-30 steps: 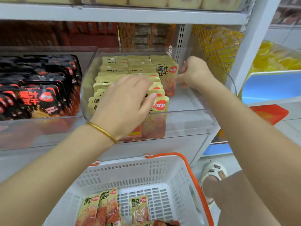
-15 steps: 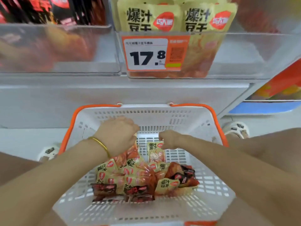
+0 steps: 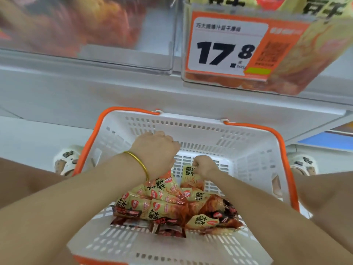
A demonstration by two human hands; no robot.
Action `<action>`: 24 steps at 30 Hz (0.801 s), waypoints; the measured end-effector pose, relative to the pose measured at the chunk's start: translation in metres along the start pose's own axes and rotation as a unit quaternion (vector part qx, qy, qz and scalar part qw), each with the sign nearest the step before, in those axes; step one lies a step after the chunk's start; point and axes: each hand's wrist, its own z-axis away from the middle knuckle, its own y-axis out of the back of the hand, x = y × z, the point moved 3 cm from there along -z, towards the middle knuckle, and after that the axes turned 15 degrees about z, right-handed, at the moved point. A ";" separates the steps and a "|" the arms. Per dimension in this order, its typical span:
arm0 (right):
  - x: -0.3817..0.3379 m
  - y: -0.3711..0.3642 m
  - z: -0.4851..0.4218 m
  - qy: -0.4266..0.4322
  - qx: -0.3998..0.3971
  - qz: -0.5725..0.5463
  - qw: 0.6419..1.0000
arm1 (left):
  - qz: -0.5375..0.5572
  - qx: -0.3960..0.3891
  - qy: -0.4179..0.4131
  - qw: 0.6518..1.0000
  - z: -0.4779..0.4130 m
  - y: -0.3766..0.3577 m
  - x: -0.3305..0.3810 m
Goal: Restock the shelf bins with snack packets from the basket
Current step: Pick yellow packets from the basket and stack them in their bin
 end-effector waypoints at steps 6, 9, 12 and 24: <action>-0.013 0.084 0.046 0.081 0.029 -0.050 0.995 | 0.081 -0.029 0.031 0.996 -0.003 -0.004 0.001; -0.019 0.128 0.091 0.129 0.014 -0.104 0.986 | 0.194 -0.015 0.050 0.980 -0.005 0.001 0.003; -0.019 0.159 0.137 0.136 0.037 -0.188 0.972 | 0.319 0.024 0.033 0.947 -0.002 0.017 0.015; 0.053 0.246 0.282 0.135 0.176 -0.506 0.833 | 0.553 0.254 -0.141 0.781 0.042 0.168 0.093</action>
